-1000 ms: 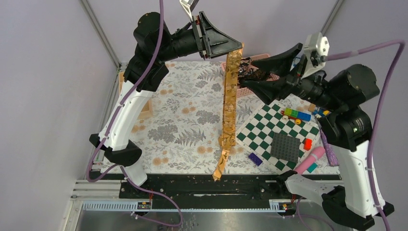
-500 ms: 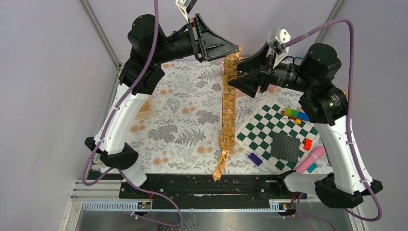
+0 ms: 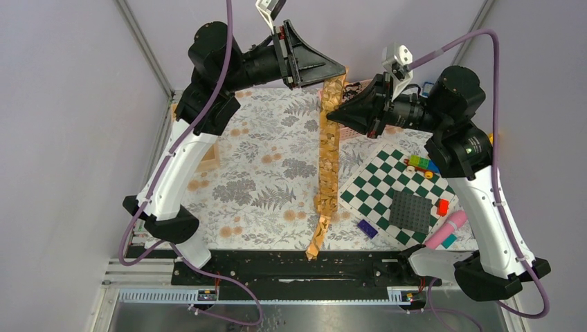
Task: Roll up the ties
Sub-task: Flatten out the tie at the center of the board.
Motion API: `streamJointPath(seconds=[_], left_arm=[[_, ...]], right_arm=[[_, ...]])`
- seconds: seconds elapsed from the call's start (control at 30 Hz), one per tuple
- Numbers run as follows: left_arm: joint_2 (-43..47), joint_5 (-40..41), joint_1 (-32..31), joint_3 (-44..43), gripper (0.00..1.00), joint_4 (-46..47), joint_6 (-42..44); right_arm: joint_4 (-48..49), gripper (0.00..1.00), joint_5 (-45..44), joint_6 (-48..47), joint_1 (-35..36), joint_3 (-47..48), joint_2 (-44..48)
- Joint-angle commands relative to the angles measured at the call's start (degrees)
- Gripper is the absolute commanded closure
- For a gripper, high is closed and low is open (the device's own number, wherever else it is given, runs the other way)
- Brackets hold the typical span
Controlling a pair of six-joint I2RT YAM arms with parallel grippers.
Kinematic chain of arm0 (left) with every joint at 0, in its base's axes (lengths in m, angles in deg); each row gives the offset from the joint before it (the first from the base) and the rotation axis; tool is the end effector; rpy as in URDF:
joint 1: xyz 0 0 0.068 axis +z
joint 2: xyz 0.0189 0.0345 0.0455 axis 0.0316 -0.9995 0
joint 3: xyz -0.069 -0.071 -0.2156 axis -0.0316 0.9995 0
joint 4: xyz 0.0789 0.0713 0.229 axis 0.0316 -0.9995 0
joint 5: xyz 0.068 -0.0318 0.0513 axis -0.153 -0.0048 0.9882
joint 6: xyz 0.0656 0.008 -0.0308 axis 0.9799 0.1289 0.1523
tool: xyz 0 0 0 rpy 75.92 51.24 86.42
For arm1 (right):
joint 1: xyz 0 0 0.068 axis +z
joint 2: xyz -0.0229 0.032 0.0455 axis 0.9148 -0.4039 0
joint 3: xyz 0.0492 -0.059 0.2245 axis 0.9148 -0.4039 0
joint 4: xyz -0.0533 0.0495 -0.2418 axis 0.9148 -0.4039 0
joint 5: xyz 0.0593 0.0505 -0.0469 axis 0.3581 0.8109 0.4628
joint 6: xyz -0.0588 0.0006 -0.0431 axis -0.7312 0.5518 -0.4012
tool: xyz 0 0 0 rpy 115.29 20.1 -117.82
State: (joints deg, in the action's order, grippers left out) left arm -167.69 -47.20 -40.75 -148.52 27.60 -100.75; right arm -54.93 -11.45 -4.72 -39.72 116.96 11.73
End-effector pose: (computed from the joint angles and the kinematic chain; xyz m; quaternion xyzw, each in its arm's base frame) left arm 0.2153 -0.2258 0.5643 0.1693 0.6004 -0.7145 0.3168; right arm 0.1798 0.1425 0.5180 -0.4433 0.4925 0.4471 0.6009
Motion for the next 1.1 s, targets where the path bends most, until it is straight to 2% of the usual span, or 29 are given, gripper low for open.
streamJointPath(seconds=[0.0,0.07,0.27,0.43,0.6,0.93,1.07], left_arm=[[1.6,0.7,0.3,0.2,0.62,3.5,0.4],[1.5,0.6,0.3,0.4,0.61,3.7,0.4],[3.6,1.3,0.3,4.6,0.47,4.2,1.9],[6.3,1.5,0.2,9.8,0.44,5.8,2.4],[8.5,1.6,0.3,13.4,0.43,7.5,2.5],[10.1,2.4,0.3,11.6,0.41,8.1,4.4],[10.0,2.3,0.3,10.7,0.41,7.9,4.6]], right_arm=[[6.3,0.95,2.3,4.2,-0.2,-0.3,1.4],[6.6,1.00,1.8,5.0,-0.2,0.1,1.6],[8.0,1.00,-0.6,6.9,-0.2,2.2,2.2],[7.1,1.00,-3.0,7.5,-0.2,6.5,1.2],[3.2,1.00,-4.2,7.6,-0.2,15.2,-2.3],[-7.3,1.00,-4.8,8.0,-0.2,40.5,-14.2],[-7.9,1.00,-4.8,8.0,-0.2,43.4,-15.4]])
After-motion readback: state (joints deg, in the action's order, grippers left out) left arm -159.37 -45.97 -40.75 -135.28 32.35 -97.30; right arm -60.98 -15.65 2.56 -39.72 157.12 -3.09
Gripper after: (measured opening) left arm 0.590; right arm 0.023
